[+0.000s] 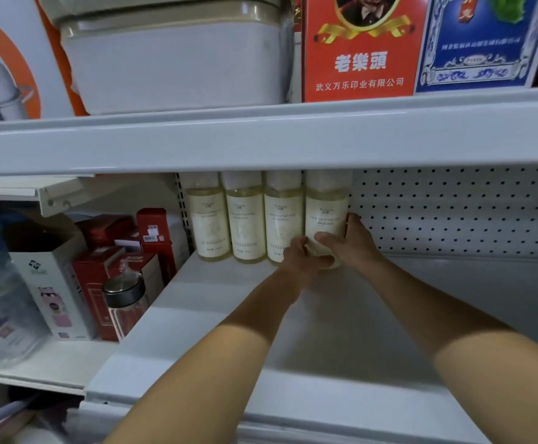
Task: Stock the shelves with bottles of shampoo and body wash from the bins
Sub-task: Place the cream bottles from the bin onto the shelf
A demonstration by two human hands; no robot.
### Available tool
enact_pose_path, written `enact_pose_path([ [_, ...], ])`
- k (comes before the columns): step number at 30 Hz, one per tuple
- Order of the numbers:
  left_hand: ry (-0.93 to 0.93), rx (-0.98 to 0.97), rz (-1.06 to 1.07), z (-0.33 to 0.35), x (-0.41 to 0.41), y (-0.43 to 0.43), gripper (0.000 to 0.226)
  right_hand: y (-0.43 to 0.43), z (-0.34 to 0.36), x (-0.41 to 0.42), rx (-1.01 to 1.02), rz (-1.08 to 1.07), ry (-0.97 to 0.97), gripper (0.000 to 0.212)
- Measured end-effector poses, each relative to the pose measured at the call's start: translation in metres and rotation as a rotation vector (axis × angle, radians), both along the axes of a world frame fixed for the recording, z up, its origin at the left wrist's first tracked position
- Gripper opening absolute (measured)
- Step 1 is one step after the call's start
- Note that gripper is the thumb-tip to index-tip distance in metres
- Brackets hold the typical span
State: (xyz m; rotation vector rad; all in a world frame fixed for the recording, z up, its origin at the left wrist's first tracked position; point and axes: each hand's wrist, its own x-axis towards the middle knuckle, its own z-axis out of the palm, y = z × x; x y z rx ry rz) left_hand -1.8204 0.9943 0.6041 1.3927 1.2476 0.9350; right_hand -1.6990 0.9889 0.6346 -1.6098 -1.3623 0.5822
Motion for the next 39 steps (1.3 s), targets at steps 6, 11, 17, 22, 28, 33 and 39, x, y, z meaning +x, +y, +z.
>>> enact_pose_path([
  [6, 0.044, -0.007, -0.017, 0.004, -0.003, 0.007, 0.083, 0.008, 0.004, -0.005, -0.022, -0.008, 0.003, 0.064],
  [11, 0.038, -0.017, -0.018, 0.004, -0.003, 0.007, 0.095, 0.010, 0.004, -0.005, -0.033, 0.000, -0.005, 0.064],
  [17, -0.154, -0.116, 0.046, 0.010, -0.017, -0.011, 0.073, 0.000, -0.002, -0.014, -0.106, -0.069, -0.079, 0.057],
  [22, -0.328, -0.161, 0.123, 0.024, -0.052, -0.052, 0.065, -0.025, -0.013, -0.031, -0.114, -0.125, -0.008, 0.056],
  [28, -0.552, -0.136, 0.175, 0.031, -0.096, -0.113, 0.048, -0.074, -0.015, -0.079, -0.028, -0.002, 0.179, 0.028],
  [33, -0.671, -0.107, 0.197, 0.021, -0.144, -0.175, 0.040, -0.125, -0.014, -0.135, 0.051, 0.012, 0.275, 0.029],
  [39, -0.740, -0.106, 0.247, 0.002, -0.228, -0.242, 0.023, -0.209, -0.028, -0.205, 0.168, 0.175, 0.223, 0.033],
])
